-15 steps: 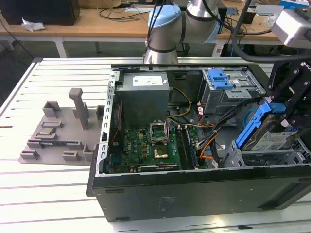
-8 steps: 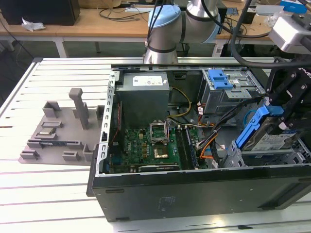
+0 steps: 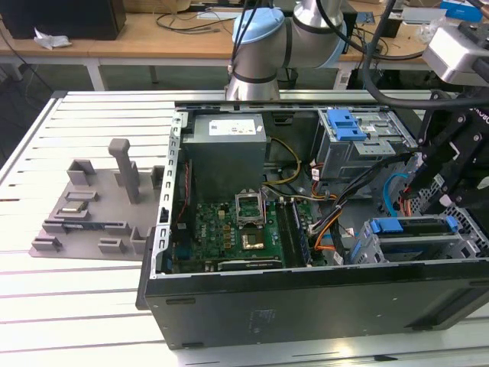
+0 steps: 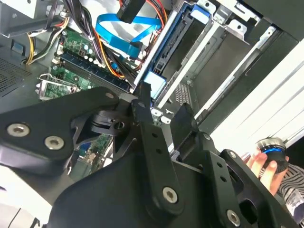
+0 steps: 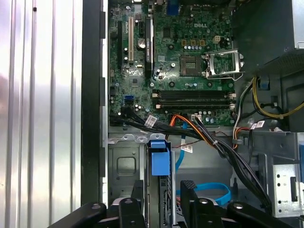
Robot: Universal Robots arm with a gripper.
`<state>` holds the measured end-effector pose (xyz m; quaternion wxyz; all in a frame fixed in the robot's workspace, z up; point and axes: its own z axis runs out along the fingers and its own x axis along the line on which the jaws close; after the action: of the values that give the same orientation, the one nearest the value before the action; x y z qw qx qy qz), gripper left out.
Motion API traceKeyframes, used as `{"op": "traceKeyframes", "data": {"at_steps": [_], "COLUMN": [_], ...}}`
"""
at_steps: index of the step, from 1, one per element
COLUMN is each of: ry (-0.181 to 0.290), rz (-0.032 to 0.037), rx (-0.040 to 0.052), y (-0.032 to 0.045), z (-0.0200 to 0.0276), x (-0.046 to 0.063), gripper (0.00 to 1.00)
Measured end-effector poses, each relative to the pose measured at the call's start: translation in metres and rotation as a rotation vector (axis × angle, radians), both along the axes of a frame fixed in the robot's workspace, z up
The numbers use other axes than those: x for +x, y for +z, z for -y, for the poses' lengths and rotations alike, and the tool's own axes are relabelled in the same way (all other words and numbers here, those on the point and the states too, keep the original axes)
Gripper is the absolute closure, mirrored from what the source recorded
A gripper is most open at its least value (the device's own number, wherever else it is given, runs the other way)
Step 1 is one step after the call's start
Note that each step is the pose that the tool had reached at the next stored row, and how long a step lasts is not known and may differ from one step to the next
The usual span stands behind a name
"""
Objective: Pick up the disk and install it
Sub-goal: 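Insert the disk into the insertion slot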
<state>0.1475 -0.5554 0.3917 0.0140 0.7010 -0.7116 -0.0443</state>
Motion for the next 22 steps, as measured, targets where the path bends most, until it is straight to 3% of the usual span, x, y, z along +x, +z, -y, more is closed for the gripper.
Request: {"op": "traceKeyframes", "data": {"at_steps": [5, 11, 13, 18, 22], "ry": [0.0, 0.0, 0.001, 0.001, 0.001], "rz": [0.0, 0.0, 0.0, 0.0, -0.0001], "rx": [0.0001, 0.0006, -0.0031, -0.0236, -0.0311], "y": [-0.0003, -0.0008, -0.0008, -0.0027, -0.0038], "z": [0.0, -0.0005, -0.0074, -0.0162, -0.0233], "x": [0.0, 0.0, 0.008, 0.023, 0.03], "gripper": [0.88, 0.89, 0.89, 0.89, 0.89]}}
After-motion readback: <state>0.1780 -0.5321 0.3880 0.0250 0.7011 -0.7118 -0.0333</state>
